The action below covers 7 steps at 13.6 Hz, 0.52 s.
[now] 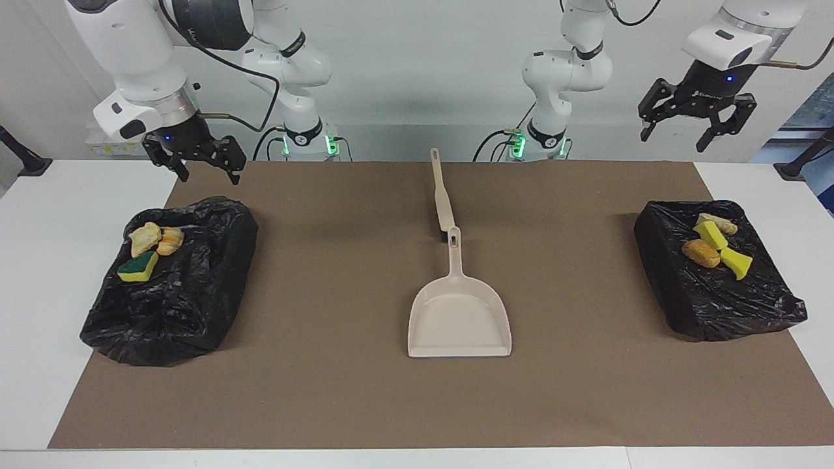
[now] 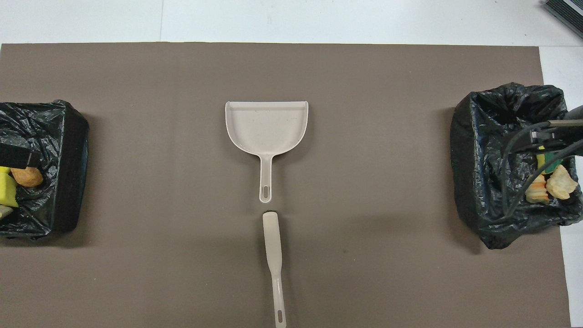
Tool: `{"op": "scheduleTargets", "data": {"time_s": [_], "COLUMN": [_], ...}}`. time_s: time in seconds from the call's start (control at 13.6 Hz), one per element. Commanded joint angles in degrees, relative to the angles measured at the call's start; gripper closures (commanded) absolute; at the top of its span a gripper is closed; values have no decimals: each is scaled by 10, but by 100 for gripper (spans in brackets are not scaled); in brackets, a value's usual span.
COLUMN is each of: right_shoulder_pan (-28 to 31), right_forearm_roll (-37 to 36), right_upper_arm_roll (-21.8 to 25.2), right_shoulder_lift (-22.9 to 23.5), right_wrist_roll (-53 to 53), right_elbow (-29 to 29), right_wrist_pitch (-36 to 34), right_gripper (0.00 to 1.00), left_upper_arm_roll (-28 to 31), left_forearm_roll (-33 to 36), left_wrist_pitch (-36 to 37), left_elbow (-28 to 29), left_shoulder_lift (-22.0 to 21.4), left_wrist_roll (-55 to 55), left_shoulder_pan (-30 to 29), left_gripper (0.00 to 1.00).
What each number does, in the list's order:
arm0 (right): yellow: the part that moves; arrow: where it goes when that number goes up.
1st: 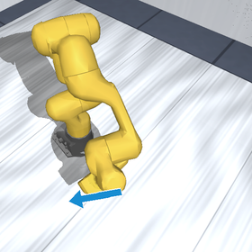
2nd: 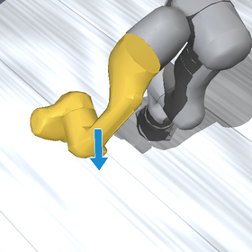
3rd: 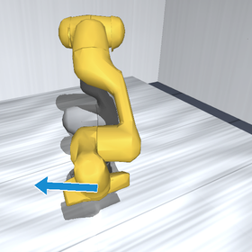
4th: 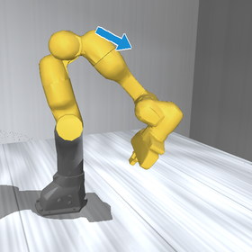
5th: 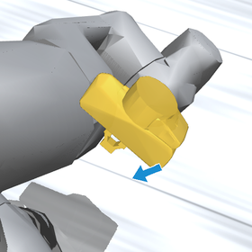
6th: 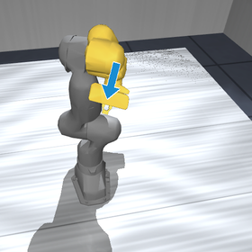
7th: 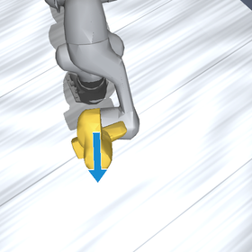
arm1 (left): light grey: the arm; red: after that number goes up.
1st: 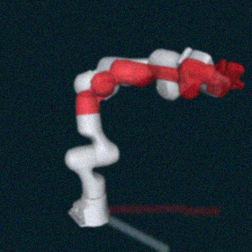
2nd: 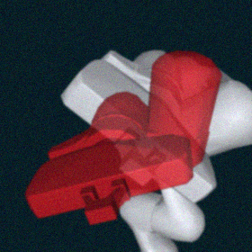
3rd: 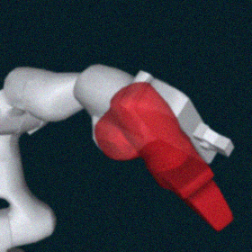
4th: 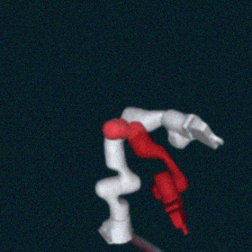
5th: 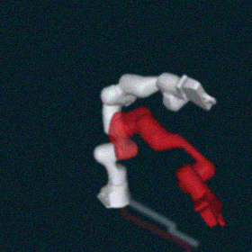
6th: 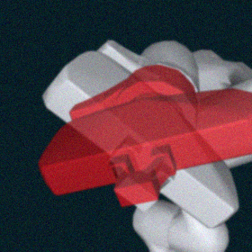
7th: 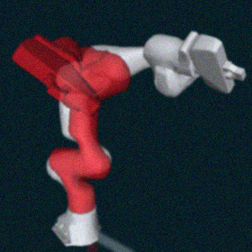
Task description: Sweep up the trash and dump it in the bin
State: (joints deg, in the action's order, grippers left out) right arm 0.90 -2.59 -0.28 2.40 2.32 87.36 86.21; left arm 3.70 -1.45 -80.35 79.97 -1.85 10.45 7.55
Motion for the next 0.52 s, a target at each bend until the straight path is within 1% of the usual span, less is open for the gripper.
{"op": "scheduleTargets", "data": {"time_s": [0.0, 0.37, 0.44], "right_shoulder_pan": [1, 1, 1], "right_forearm_roll": [13, 13, 14], "right_upper_arm_roll": [3, 3, 3], "right_shoulder_lift": [-4, -4, -3], "right_wrist_roll": [-13, -13, -13], "right_elbow": [-1, -1, -1], "right_wrist_pitch": [-5, -5, -5], "right_gripper": [0, 0, 0], "left_upper_arm_roll": [-1, 1, -1], "left_forearm_roll": [7, 14, 14], "left_wrist_pitch": [15, 19, 19], "left_elbow": [10, 11, 15], "left_shoulder_lift": [-11, -14, -15], "left_wrist_roll": [-7, -8, -7], "left_shoulder_pan": [-16, -31, -41], "left_gripper": [0, 0, 0]}}
